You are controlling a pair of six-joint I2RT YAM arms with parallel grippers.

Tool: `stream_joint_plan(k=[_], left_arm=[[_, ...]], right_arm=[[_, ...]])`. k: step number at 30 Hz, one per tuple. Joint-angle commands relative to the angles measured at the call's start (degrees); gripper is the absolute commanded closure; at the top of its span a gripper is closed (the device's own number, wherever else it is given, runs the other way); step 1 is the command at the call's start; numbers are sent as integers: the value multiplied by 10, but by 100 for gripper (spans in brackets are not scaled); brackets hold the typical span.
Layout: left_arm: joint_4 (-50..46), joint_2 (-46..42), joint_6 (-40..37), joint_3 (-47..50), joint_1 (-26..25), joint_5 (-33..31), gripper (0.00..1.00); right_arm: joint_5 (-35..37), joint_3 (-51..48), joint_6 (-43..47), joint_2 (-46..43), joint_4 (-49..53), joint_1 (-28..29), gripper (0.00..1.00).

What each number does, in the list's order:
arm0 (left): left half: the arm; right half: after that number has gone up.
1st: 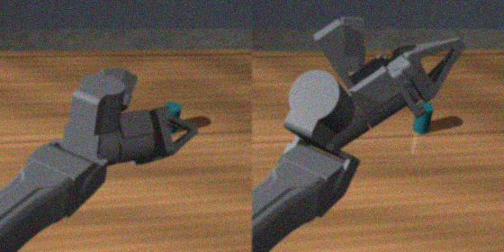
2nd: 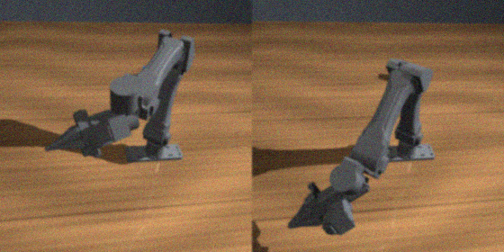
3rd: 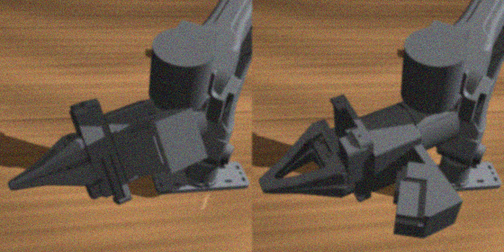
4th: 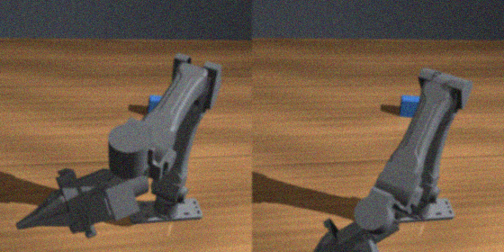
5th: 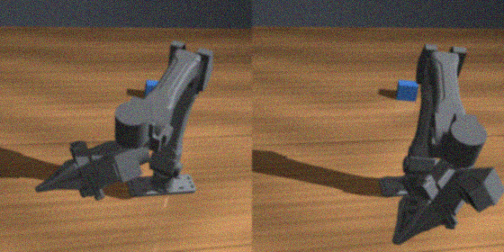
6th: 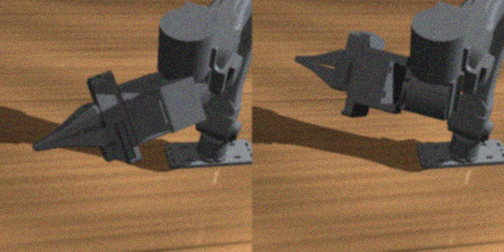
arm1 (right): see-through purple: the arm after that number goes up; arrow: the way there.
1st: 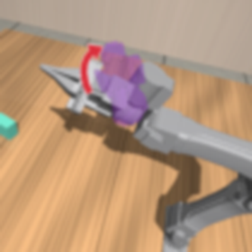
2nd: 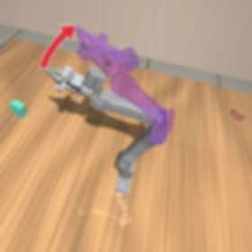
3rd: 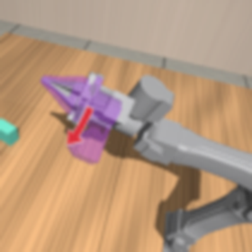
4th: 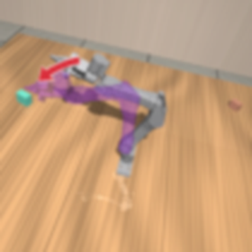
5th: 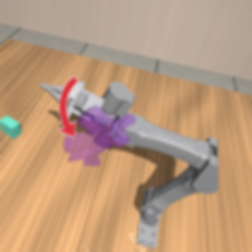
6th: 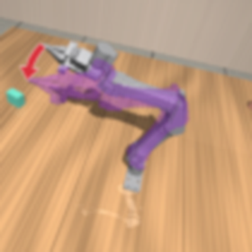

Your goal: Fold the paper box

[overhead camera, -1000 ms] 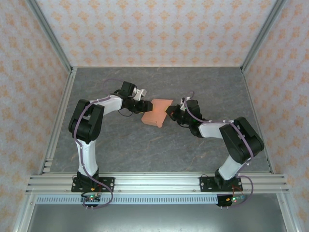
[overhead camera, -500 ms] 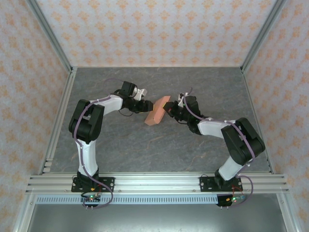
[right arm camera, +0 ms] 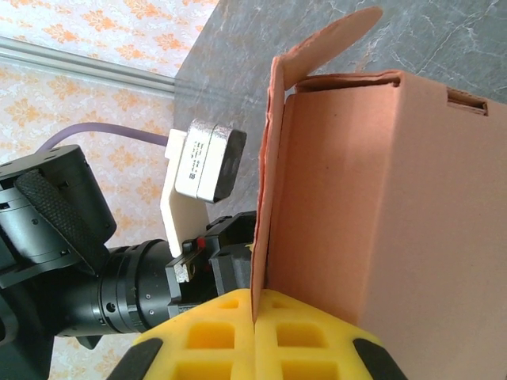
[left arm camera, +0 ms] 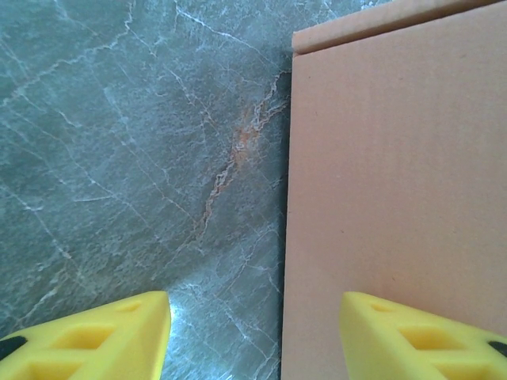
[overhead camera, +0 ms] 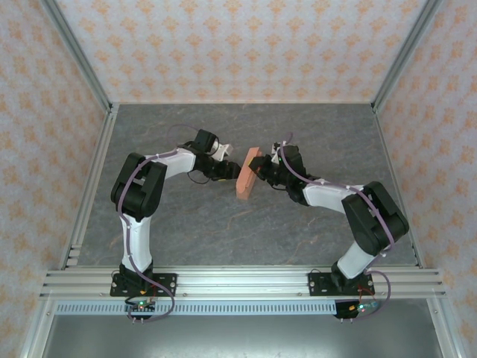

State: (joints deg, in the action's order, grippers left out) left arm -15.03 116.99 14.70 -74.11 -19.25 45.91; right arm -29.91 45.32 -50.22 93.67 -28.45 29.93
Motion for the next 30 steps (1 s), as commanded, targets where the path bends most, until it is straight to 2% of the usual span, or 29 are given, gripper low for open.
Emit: stream_joint_plan(k=[1,6,10,13,15,18,22,25,30], left_arm=[[-39,-8,-2,4,-11,-42,41],[-35,-53,14,21,-8,-121,38],[-22,-123,26,54,-5,-201,35],[10,-195,35,108,-5,-255,32],[63,-260,44,170,-10,-263,31],[147,-354,51,265,-54,-293,23],[251,-424,15,356,-161,-372,14],[304,-430,-3,390,-204,-407,10],[273,-362,-46,337,-235,-464,7]], right_arm=[[34,8,28,-2,27,6,98],[42,2,34,2,34,8,98],[45,0,37,5,37,7,98],[46,1,38,5,39,8,98],[48,2,39,3,43,8,98],[49,5,42,3,50,7,98],[49,7,40,4,52,8,98],[48,10,38,6,52,9,98],[47,13,38,8,52,9,98]])
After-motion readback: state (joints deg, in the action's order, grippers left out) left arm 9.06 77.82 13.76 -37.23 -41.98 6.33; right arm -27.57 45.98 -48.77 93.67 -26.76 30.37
